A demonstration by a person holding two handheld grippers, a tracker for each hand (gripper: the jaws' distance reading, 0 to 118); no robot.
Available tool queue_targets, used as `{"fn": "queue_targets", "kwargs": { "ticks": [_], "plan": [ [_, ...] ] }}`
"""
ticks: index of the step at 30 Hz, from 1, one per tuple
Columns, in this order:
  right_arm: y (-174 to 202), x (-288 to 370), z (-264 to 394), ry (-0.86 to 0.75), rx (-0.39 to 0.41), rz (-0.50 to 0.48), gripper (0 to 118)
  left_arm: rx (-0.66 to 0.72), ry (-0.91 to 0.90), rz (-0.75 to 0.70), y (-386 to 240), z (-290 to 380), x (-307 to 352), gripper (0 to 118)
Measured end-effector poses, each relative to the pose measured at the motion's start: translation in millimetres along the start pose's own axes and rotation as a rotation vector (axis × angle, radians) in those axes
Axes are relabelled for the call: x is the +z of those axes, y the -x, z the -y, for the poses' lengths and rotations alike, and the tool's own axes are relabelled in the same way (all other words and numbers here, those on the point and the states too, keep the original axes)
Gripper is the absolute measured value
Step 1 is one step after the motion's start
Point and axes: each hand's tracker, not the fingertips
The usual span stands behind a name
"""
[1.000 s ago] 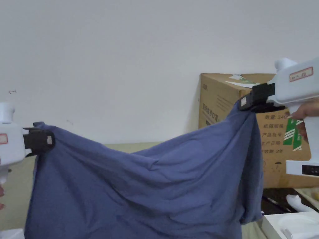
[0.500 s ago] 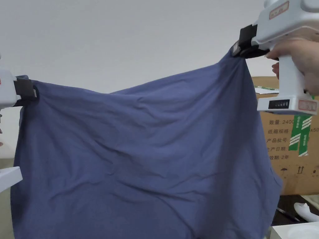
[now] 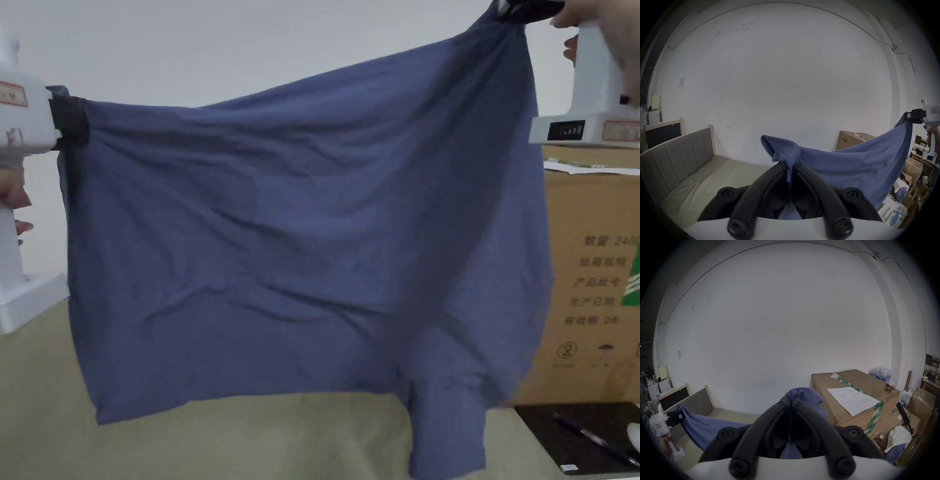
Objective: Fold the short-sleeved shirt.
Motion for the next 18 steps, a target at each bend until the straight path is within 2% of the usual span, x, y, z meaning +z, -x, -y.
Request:
{"fn": "queue_targets", "kwargs": {
  "ticks": [4,6,11,15,18],
  "plan": [
    [0,-6,32,0.022,0.023,0.014,2,-0.022,0.024,-0.001,2,28,-5,1],
    [-4,-7,67,0.05,0.042,0.014,2,-0.028,0.1,0.013,2,53,-6,1],
    [-31,17,210,0.29,0.009,-0.029,2,-0.045,0.331,0.11,-3,158,18,1],
    [-47,71,333,0.493,-0.032,-0.092,2,-0.082,0.549,0.143,-5,253,62,1],
    [-52,128,400,0.532,0.022,-0.092,2,-0.133,0.576,0.193,-2,296,115,1]
  ]
}}
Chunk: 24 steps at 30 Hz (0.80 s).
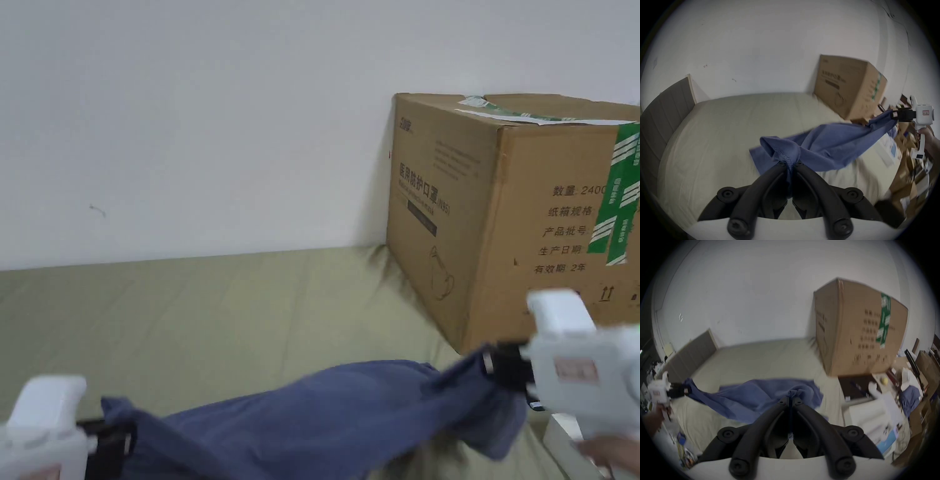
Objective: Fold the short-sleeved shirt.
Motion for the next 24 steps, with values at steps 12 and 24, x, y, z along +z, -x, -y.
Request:
{"fn": "queue_targets", "kwargs": {
  "ticks": [12,24],
  "plan": [
    [7,147,111,-0.042,-0.113,-0.039,2,0.051,-0.079,-0.003,-27,87,131,1],
    [-19,-1,135,0.284,-0.196,0.064,2,0.118,0.221,-0.086,-3,121,14,3]
  ]
}}
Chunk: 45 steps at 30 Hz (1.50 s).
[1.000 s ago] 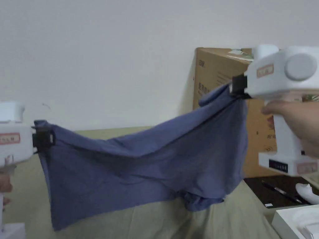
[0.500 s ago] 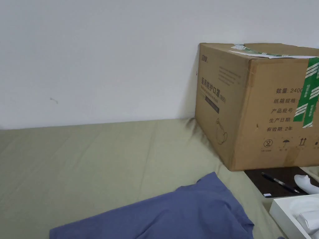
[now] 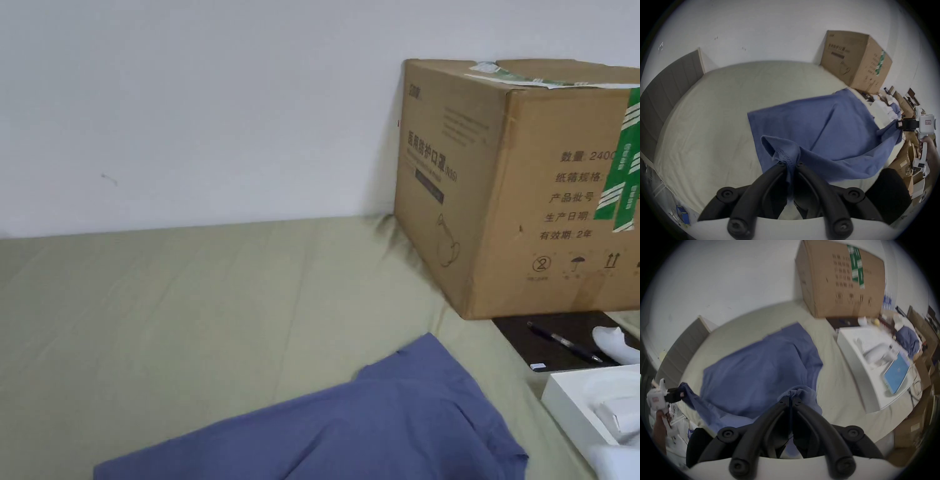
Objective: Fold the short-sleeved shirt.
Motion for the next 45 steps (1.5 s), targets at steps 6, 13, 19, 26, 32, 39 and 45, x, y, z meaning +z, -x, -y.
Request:
{"fn": "queue_targets", "kwargs": {
  "ticks": [6,13,19,26,32,39,45],
  "plan": [
    [4,-33,1,0.061,0.027,0.069,64,0.082,0.026,-0.027,5,10,-21,85],
    [24,30,8,-0.113,0.073,0.022,118,0.141,-0.164,0.055,1,3,31,116],
    [56,103,26,-0.354,0.096,-0.129,46,0.147,-0.247,0.046,-13,15,83,97],
    [83,120,39,-0.468,0.173,-0.178,2,0.138,-0.363,-0.024,-18,36,106,0],
    [89,125,25,-0.498,0.153,-0.241,2,0.199,-0.382,-0.012,12,-19,104,0],
    [102,110,-2,-0.504,0.213,-0.267,0,0.211,0.048,-0.013,69,-138,-23,0],
    [102,84,-10,-0.438,0.167,-0.307,0,0.297,0.123,0.001,94,-160,-114,57]
  ]
}}
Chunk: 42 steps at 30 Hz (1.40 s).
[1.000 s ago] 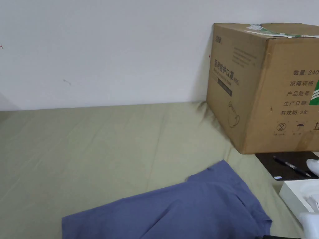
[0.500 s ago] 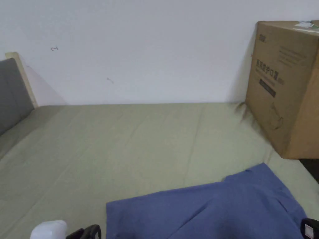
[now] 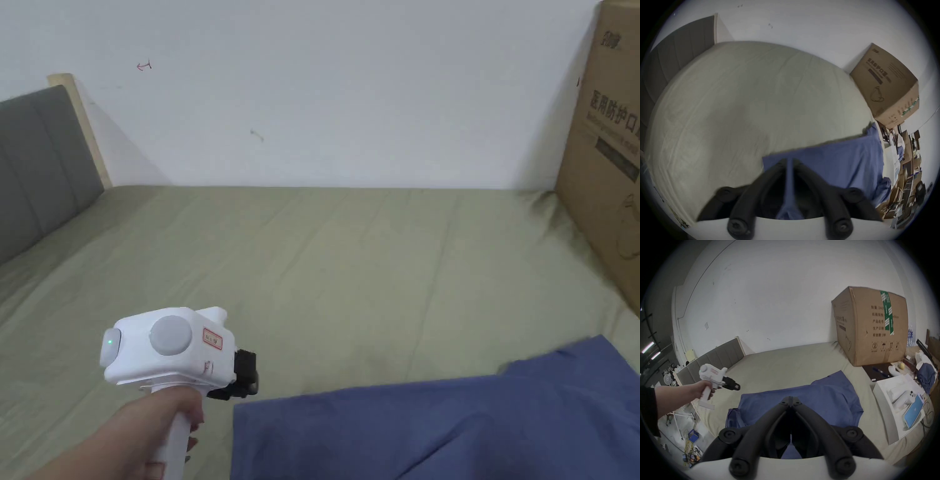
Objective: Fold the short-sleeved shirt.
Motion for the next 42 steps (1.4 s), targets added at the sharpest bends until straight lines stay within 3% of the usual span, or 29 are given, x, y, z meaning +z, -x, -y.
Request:
{"fn": "queue_targets", "kwargs": {
  "ticks": [1,2,4,11,12,14,16,18,19,24,27,32,33,34,35,36,38,40,42],
  "plan": [
    [-2,-4,1,0.011,-0.001,0.0,0,-0.003,0.006,-0.015,-1,0,-10,94],
    [-3,-7,3,0.018,0.002,0.0,0,-0.016,0.025,-0.032,1,0,-20,118],
    [-23,-14,17,0.032,0.005,0.004,0,-0.019,0.03,-0.038,2,4,-34,115],
    [-32,-30,29,0.083,-0.038,0.007,0,-0.047,0.145,-0.096,3,14,-69,114],
    [-30,-30,30,0.087,-0.044,0.008,0,-0.052,0.143,-0.099,-2,18,-70,109],
    [-29,-30,32,0.092,-0.05,0.008,0,-0.139,0.103,-0.166,-15,32,-64,82],
    [-27,-29,33,0.094,-0.053,0.008,0,-0.247,0.08,-0.186,-26,39,-64,64],
    [-27,-27,32,0.096,-0.054,0.008,0,-0.256,0.069,-0.157,-31,43,-56,28],
    [-26,-25,31,0.095,-0.054,0.01,0,-0.234,0.062,-0.11,-31,41,-54,1],
    [-40,-22,7,0.056,-0.022,-0.001,0,-0.208,0.004,-0.091,-27,40,-35,1],
    [-83,-45,-39,0.02,-0.017,0.083,0,-0.195,-0.069,-0.062,-27,39,-14,1],
    [-177,-148,-93,0.352,-0.135,0.169,1,-0.261,-0.155,-0.06,-34,49,9,1],
    [-191,-169,-95,0.404,-0.153,0.187,17,-0.273,-0.166,-0.062,-39,53,14,1],
    [-202,-187,-94,0.455,-0.166,0.183,51,-0.282,-0.178,-0.063,-40,55,16,1],
    [-214,-204,-93,0.517,-0.191,0.165,106,-0.293,-0.185,-0.057,-40,58,17,1],
    [-227,-224,-85,0.601,-0.221,0.181,117,-0.302,-0.183,-0.048,-39,60,17,1],
    [-234,-242,-70,0.628,-0.236,0.251,104,-0.329,-0.176,-0.06,-43,61,16,1],
    [-242,-261,-60,0.595,-0.236,0.305,105,-0.337,-0.171,-0.062,-41,63,15,1],
    [-255,-278,-50,0.631,-0.296,0.32,106,-0.336,-0.16,-0.06,-40,61,11,1]
  ]
}}
